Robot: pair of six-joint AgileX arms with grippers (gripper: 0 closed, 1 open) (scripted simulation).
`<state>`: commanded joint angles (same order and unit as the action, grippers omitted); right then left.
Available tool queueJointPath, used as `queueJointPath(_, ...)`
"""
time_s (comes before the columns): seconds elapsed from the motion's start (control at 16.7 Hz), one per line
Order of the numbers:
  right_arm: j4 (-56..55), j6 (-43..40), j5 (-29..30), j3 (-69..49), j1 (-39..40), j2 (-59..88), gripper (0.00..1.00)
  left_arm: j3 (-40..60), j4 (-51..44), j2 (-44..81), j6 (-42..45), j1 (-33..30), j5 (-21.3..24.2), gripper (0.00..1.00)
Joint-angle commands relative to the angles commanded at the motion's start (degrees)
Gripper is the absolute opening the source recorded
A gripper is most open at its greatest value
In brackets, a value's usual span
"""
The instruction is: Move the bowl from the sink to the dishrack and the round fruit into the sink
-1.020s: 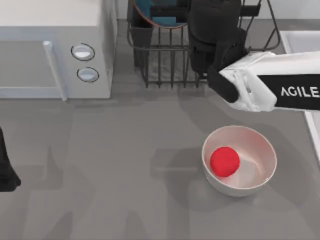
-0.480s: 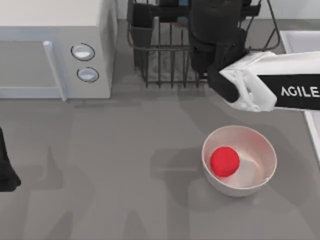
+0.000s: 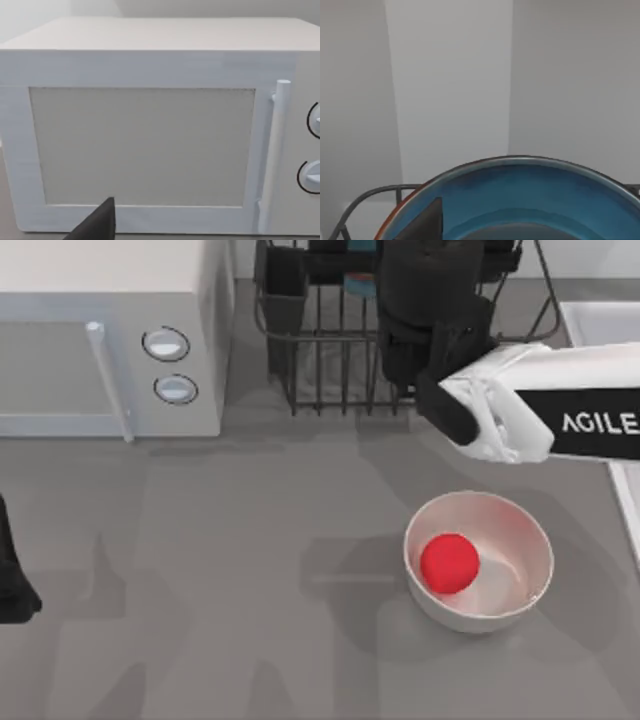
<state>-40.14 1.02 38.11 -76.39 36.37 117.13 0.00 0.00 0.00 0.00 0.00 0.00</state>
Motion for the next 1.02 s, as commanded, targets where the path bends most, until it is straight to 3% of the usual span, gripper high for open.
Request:
queueJointPath(0.42,5.7,1.2,-3.3,8.2,-4.9,-12.3,1.00,0.0,0.0,0.0,0.0,0.0,0.0,1.00)
queueJointPath(1.02,25.3,2.0,-18.7,41.3,-22.1,-65.9,1.00,0.0,0.0,0.0,0.0,0.0,0.0,1.00)
